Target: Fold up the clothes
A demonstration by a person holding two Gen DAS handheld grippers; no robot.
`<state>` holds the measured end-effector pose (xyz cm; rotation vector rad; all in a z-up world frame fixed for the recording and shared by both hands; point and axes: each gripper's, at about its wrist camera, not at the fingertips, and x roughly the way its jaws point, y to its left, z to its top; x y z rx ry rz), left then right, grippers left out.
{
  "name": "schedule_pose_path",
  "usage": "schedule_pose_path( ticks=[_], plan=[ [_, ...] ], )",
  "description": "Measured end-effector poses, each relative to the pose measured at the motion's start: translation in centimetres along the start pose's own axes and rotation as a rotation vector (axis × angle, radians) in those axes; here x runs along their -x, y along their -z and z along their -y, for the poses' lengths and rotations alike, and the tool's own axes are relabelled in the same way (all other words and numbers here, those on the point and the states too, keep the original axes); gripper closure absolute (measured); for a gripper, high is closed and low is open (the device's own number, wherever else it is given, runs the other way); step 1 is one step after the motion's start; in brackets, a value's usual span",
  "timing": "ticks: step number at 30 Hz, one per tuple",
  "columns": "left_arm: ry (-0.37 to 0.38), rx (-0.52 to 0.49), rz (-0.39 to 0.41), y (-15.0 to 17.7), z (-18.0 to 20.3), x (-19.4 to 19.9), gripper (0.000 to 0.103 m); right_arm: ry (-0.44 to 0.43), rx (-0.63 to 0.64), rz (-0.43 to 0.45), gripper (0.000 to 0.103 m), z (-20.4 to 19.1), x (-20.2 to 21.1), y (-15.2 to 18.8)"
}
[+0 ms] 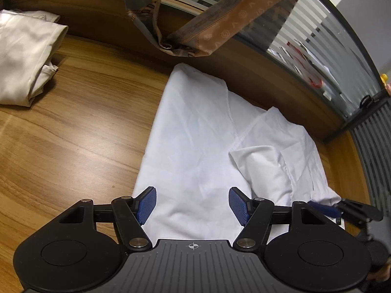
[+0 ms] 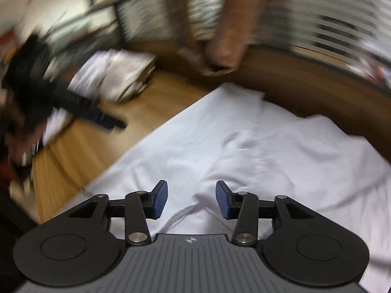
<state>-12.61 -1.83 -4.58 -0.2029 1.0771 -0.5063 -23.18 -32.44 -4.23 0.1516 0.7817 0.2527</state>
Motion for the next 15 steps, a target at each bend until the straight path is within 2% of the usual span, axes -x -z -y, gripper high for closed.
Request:
schedule_pose_path(
  ticks=[2,4,6,8,12,15],
  plan=[
    [0.003,-0.011,-0.005,-0.1,0.1,-0.2,0.035,0.080,-0.105,0.023,0.033,1.6,-0.1,-0.1],
    [0.006,-0.021,-0.010,-0.3,0.3,-0.3,0.035,0.141,-0.218,0.000,0.031,3.6,-1.2,-0.1],
    [0.010,-0.029,-0.012,-0.4,0.4,-0.4,0.035,0.137,-0.348,-0.031,0.031,5.9,-2.8,0.3],
    [0.013,-0.030,-0.010,-0.4,0.4,-0.3,0.035,0.081,-0.457,-0.048,0.031,7.7,-4.5,0.9],
    [0.015,-0.013,0.001,-0.4,0.1,0.2,0.034,0.025,-0.542,-0.063,0.032,8.4,-6.4,1.2],
    [0.015,0.020,0.003,-0.2,-0.5,0.6,0.034,-0.026,-0.409,-0.056,0.032,5.6,-6.5,-0.4]
  ],
)
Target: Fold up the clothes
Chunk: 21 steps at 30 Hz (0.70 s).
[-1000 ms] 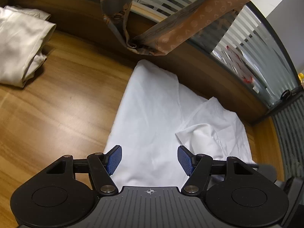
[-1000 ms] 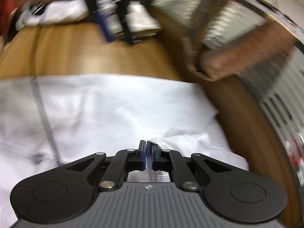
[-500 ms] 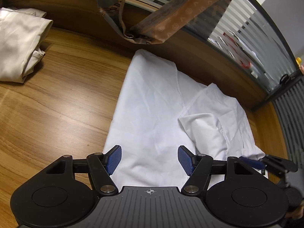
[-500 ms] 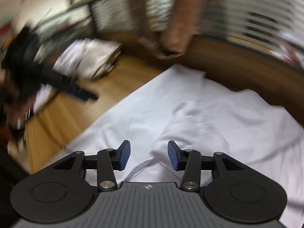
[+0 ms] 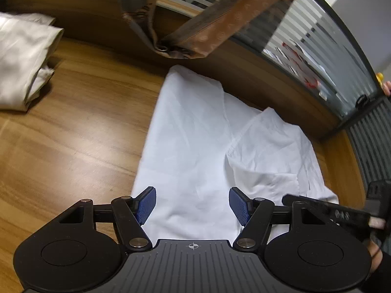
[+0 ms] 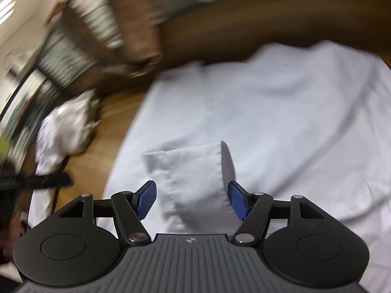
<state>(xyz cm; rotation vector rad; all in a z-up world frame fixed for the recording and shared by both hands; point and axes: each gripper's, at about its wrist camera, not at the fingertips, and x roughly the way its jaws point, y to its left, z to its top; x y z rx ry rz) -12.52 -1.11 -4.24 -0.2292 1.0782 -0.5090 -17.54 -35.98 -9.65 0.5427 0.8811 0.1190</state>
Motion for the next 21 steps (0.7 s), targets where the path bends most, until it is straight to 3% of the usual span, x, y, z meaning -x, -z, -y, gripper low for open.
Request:
schedule_pose_path(
  ticks=[6,11,16,21],
  plan=[
    [0.017,0.054,-0.014,0.9,-1.5,0.2,0.031,-0.200,0.213,-0.098,0.031,-6.5,-1.0,0.9],
    [0.061,0.135,-0.021,1.7,-2.7,0.1,0.030,-0.312,0.216,-0.142,0.031,-8.2,-0.9,1.3],
    [0.102,0.162,-0.068,2.4,-2.9,-1.5,0.029,-0.305,0.186,-0.126,0.031,-7.9,0.9,1.2],
    [0.195,0.261,-0.083,3.2,-3.8,-2.8,0.028,-0.227,0.129,-0.092,0.031,-5.2,3.5,2.2]
  ],
)
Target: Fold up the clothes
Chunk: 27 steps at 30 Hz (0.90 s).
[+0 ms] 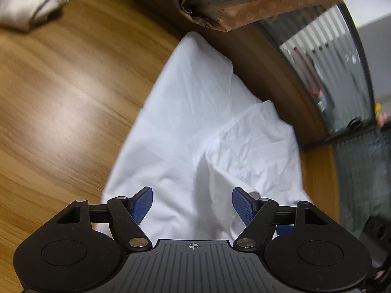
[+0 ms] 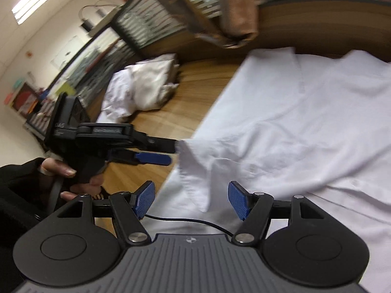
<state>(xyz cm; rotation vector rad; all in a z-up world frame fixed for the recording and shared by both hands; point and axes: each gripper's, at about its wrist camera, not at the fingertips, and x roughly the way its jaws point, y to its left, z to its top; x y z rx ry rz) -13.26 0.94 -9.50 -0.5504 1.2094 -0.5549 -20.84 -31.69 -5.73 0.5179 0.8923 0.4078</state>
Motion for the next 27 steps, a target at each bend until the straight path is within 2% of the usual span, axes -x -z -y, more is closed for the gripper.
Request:
schedule_pose_path(
  ticks=[5,9,12,17,20,22,25,27],
  plan=[
    [0.070,0.084,0.012,0.1,-0.9,0.1,0.027,0.068,-0.074,0.029,0.031,1.6,1.9,1.8],
    [0.121,0.147,0.052,0.2,-1.7,0.8,0.023,0.126,-0.119,0.032,0.031,2.6,2.6,3.2],
    [0.091,0.141,0.031,0.2,-1.8,0.5,0.017,0.151,-0.134,0.032,0.031,2.9,2.8,3.7],
    [0.001,0.070,-0.030,0.7,-1.5,-0.9,0.018,0.181,-0.119,0.020,0.031,2.8,2.5,3.8],
    [-0.028,0.043,-0.048,0.9,-1.5,-1.6,0.019,0.189,-0.100,0.014,0.031,2.5,2.4,3.6],
    [-0.046,0.035,-0.058,0.9,-1.5,-2.0,0.025,0.192,-0.100,0.014,0.031,2.5,2.4,3.7],
    [-0.083,0.023,-0.075,0.7,-1.6,-2.8,0.044,0.201,-0.101,0.008,0.031,2.4,2.4,3.9],
    [-0.082,0.015,-0.061,0.7,-1.7,-2.9,0.079,0.209,-0.103,0.003,0.031,2.5,2.4,4.0]
  ],
)
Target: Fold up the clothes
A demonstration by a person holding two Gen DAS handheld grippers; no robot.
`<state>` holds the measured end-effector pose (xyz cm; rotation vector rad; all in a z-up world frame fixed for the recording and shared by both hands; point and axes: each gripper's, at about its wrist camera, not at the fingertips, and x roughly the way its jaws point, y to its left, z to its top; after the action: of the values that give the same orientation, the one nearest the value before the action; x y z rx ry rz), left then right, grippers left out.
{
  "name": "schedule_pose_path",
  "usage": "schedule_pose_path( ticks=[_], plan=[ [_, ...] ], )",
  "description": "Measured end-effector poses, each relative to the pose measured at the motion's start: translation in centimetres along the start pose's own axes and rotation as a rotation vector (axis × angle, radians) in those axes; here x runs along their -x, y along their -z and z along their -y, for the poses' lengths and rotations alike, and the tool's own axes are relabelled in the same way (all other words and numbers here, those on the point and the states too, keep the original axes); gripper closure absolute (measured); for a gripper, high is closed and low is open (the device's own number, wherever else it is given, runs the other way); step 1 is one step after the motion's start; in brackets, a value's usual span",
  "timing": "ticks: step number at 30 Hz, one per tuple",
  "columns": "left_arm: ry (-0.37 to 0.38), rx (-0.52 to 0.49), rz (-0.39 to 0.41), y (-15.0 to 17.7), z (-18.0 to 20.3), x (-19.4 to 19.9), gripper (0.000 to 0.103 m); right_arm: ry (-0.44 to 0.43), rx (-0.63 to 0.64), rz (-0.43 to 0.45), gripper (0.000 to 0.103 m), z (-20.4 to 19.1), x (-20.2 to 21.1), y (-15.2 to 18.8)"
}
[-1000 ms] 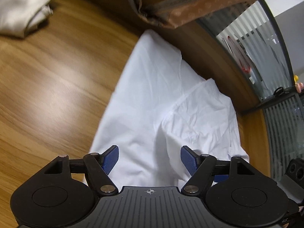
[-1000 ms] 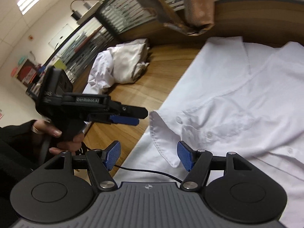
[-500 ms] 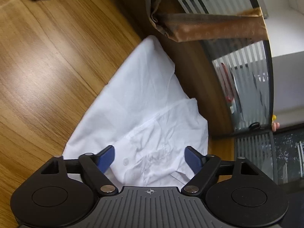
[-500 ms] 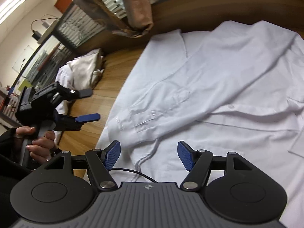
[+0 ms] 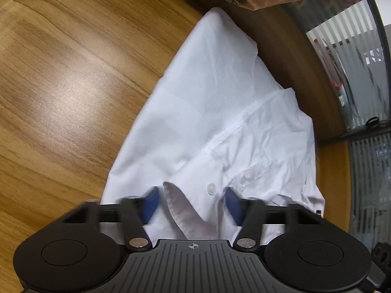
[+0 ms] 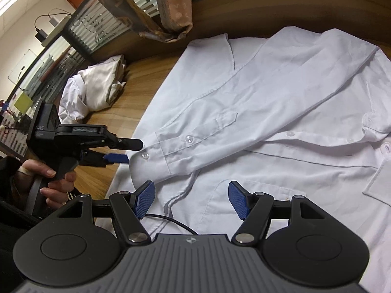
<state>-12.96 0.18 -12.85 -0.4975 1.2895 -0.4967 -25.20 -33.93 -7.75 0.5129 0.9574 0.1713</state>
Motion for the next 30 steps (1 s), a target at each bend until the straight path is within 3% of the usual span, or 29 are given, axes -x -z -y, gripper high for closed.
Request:
schedule_pose_path(
  ticks=[2,8,13,17,23,30],
  plan=[
    [0.004,-0.028,0.039,0.0,0.3,0.4,0.099,0.007,-0.004,-0.002,0.031,0.1,0.1,0.2],
    [0.012,-0.130,0.208,-0.9,3.0,4.7,0.099,0.033,-0.006,-0.010,0.031,0.5,0.2,0.5],
    [-0.088,-0.202,0.176,-1.0,3.2,3.9,0.097,0.041,-0.023,-0.010,0.031,1.1,-0.2,0.4],
    [-0.167,-0.181,0.155,-0.8,2.3,2.2,0.092,0.055,0.002,-0.018,0.031,0.6,-0.5,0.0],
    [-0.165,-0.268,0.205,-0.4,3.3,3.8,0.067,0.110,0.011,0.015,0.031,0.4,0.6,0.4],
    [-0.141,-0.388,0.215,0.5,5.4,5.5,0.053,0.212,0.000,0.091,0.031,-0.8,4.3,3.4]
  ],
)
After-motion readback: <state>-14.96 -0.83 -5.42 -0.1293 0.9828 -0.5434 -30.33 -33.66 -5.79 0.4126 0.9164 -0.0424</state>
